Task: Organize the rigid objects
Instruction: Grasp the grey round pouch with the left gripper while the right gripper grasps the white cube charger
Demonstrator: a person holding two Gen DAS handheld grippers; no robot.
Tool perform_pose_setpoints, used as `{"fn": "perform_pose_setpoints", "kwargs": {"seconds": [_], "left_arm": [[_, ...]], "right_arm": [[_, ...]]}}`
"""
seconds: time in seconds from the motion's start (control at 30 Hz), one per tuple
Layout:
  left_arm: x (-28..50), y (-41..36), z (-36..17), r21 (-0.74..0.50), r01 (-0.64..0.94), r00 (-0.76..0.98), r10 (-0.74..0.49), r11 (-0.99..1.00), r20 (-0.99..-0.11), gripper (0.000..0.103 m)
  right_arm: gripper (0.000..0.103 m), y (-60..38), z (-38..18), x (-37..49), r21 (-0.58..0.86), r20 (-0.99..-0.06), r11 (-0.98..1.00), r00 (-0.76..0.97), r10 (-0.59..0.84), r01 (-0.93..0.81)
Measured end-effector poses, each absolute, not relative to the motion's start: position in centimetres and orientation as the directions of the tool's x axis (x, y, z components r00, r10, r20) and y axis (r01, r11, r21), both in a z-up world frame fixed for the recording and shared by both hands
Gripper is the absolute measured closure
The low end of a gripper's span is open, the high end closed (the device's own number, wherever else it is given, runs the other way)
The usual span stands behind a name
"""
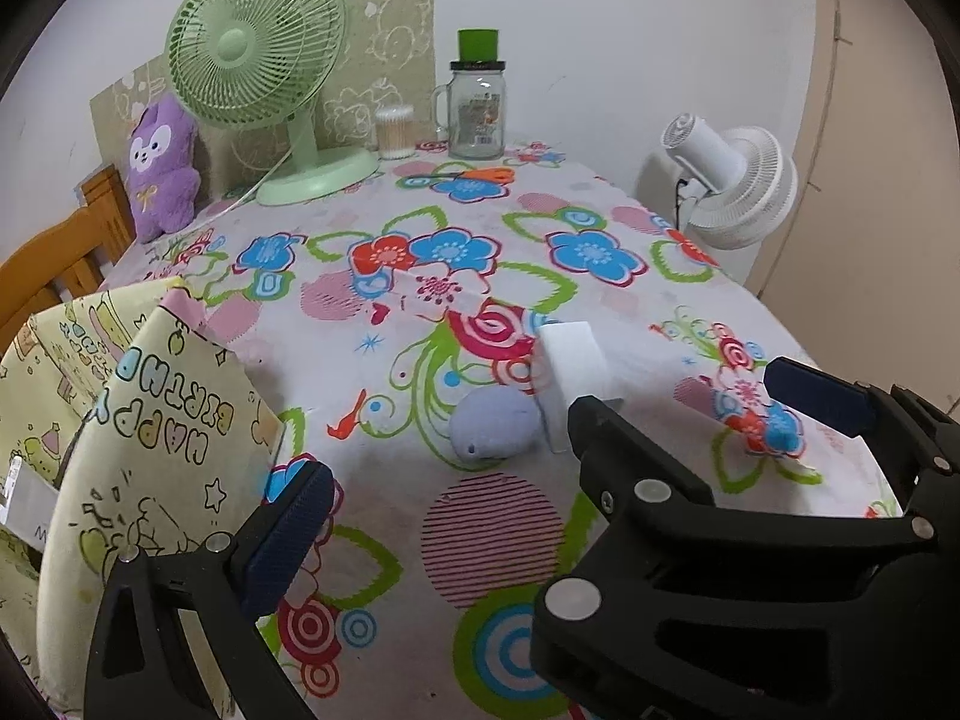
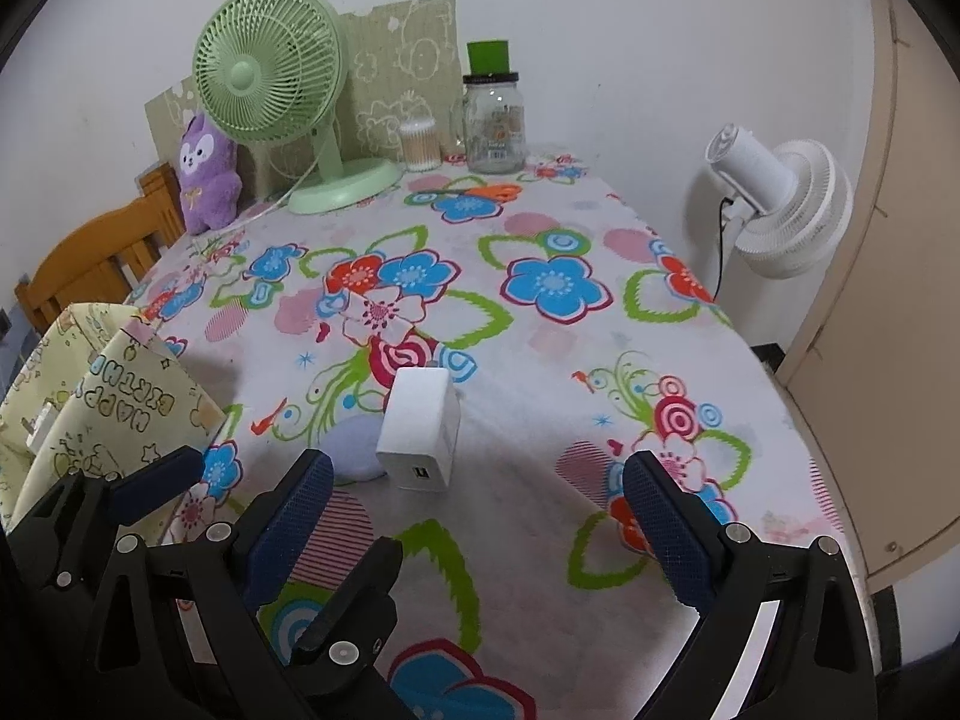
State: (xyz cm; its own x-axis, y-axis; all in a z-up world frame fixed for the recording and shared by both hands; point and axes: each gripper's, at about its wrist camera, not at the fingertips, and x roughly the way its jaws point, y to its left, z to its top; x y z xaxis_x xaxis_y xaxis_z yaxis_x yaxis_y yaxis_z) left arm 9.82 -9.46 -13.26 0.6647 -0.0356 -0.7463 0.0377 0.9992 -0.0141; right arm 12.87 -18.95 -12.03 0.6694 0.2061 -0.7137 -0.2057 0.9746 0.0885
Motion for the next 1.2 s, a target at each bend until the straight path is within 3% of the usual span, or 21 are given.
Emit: {"fn": "perform_pose_setpoints", "kwargs": {"seconds": [0.2, 0.5, 0.7, 0.93, 1.2], "left_arm": [[11.1, -8.9, -14.3, -0.022, 0.007, 0.644, -0.021, 1.000, -0.765, 0.000], [12.3, -8.6, -15.4, -0.009, -0.005, 0.621, -0.004, 1.000, -0.784, 0.001], [13.0, -8.5, -16.0, -0.012, -0.012, 0.607, -0.002, 1.000, -0.795, 0.003], [13.7, -8.6, -16.1, -0.014, -0.021, 0.599, 0.001, 1.000, -0.800, 0.003], [14.3, -9.5, -16.2, 0.018, -0.018, 0.602, 0.025, 1.000, -0.798, 0.005]], "right_arm": [[0.006, -18.4, -12.9, 14.2, 0.079, -0.726, 0.975, 0.659, 0.198, -0.206], [0.019, -17.9, -14.3, 15.9, 0.082, -0.749, 0.975, 0.633, 0.196, -0.205], [0.040, -17.8, -15.0, 16.7, 0.099, -0.757, 0.971, 0.617, 0.215, -0.217], [0.071, -18.1, -15.3, 17.3, 0.170, -0.760, 0.955, 0.585, 0.283, -0.242], [0.072, -19.1, -15.3, 17.5, 0.142, -0.757, 0.970, 0.611, 0.234, -0.196]]}}
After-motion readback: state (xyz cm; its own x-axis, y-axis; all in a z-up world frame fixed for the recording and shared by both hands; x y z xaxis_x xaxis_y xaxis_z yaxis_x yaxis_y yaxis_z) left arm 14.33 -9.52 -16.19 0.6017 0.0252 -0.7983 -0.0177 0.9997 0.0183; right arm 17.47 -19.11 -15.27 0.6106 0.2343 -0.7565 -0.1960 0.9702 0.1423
